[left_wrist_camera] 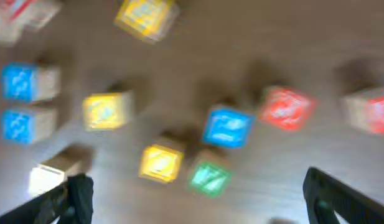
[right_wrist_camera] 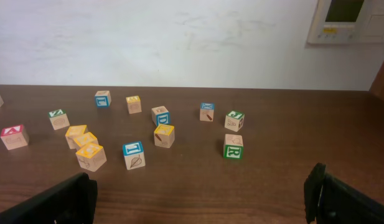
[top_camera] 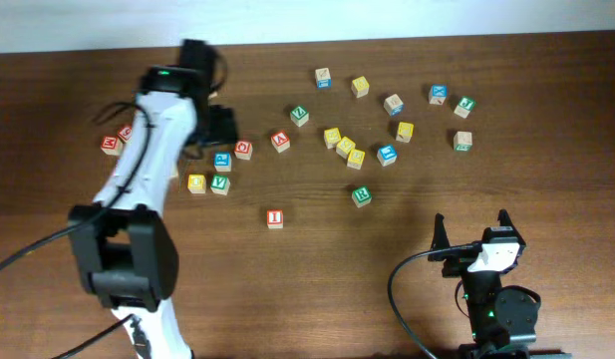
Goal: Spell out ICRA
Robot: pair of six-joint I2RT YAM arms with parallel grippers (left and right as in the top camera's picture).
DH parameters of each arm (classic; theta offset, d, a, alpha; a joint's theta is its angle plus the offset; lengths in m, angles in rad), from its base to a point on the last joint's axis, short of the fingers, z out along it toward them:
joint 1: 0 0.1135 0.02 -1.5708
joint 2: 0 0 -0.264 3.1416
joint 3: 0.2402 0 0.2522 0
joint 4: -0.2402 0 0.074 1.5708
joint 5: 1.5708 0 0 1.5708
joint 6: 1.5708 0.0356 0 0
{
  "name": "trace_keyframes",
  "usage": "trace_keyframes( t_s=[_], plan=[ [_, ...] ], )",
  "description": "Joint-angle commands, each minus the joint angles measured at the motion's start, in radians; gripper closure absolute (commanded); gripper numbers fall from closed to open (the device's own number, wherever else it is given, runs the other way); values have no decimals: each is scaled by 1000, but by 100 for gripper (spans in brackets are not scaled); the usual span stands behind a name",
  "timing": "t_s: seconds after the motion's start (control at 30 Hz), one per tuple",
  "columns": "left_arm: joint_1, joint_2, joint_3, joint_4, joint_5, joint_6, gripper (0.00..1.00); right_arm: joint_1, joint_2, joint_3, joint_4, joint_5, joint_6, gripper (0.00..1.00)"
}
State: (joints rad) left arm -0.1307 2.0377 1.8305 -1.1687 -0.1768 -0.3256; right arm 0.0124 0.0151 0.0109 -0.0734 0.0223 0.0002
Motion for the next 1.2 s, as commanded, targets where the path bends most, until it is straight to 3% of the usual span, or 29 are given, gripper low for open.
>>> trace_keyframes(
  t_s=[0.0, 0.17, 0.33, 0.4, 0.57, 0.63, 0.73, 0.77, 0.9, 0.97, 1.17],
  plan=[
    [111, 8, 2, -49, 12, -21, 1, -7, -7, -5, -6, 12, 3, 2],
    [275, 8, 2, -106, 157, -57, 1, -7, -7, -5, -6, 12, 4, 2],
    [288, 9, 2, -99, 159, -61, 0, -7, -7, -5, -6, 12, 4, 1],
    [257, 12, 1, -60, 150, 11, 3, -7, -7, -5, -6, 12, 4, 2],
    [223, 73, 1, 18, 89, 18, 10, -7, -7, -5, -6, 12, 4, 2],
    [224, 119, 1, 17, 79, 64, 30, -7, -7, -5, -6, 12, 4, 2],
    [224, 168, 1, 16, 83, 175, 29, -7, -7, -5, -6, 12, 4, 2],
    [225, 172, 1, 21, 85, 174, 35, -7, -7, -5, -6, 12, 3, 2],
    [225, 173, 1, 50, 109, 161, 38, -7, -7, -5, -6, 12, 4, 2],
    [225, 173, 1, 65, 110, 159, 47, -7, -7, -5, -6, 12, 3, 2],
    [225, 173, 1, 69, 109, 159, 43, -7, -7, -5, -6, 12, 4, 2]
  ],
)
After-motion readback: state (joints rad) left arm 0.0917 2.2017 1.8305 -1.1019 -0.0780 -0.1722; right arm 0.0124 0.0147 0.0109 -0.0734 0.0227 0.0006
